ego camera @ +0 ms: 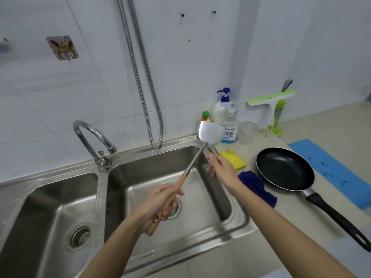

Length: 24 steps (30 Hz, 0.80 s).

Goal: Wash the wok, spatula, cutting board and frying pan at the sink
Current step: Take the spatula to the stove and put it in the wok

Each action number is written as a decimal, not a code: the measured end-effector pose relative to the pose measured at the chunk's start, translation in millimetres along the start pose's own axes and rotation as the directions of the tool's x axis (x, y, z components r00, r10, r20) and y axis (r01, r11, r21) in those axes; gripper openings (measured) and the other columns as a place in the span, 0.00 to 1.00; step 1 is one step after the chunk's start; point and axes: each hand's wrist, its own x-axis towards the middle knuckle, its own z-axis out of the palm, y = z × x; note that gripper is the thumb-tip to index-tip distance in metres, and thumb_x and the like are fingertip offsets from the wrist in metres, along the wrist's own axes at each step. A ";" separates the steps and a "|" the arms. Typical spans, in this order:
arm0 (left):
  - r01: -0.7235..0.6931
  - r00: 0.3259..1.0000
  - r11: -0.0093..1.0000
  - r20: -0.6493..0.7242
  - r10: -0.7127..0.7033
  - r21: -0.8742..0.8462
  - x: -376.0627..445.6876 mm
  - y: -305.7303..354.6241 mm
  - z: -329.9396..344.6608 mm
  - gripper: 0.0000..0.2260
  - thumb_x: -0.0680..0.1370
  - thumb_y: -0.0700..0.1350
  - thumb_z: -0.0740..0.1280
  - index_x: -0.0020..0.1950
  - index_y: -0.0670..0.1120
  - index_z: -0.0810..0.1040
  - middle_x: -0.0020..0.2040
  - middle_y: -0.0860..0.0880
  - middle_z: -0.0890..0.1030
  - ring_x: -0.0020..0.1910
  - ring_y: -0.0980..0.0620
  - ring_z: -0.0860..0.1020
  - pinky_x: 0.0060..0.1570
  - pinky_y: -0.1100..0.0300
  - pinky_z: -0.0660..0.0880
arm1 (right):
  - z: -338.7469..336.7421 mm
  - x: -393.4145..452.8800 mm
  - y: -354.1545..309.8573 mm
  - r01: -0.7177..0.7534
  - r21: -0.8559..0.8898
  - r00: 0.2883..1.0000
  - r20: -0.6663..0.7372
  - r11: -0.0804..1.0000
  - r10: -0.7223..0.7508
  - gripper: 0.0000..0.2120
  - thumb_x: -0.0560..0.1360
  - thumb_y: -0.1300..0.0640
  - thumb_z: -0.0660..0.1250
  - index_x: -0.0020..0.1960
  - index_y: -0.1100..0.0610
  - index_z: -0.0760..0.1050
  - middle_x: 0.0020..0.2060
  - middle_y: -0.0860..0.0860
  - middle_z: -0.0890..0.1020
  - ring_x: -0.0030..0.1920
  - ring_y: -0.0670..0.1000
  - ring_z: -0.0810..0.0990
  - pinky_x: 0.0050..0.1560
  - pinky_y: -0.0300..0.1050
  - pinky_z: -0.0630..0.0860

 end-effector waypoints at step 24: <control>-0.607 0.736 0.532 0.670 0.097 0.590 37.4 24.6 137.4 0.05 0.80 0.49 0.63 0.45 0.52 0.75 0.31 0.52 0.75 0.26 0.58 0.72 0.28 0.60 0.70 | -154.7 -139.0 21.7 -0.016 0.294 0.749 -0.630 0.956 0.206 0.09 0.80 0.57 0.60 0.42 0.58 0.70 0.27 0.49 0.72 0.26 0.45 0.67 0.29 0.38 0.66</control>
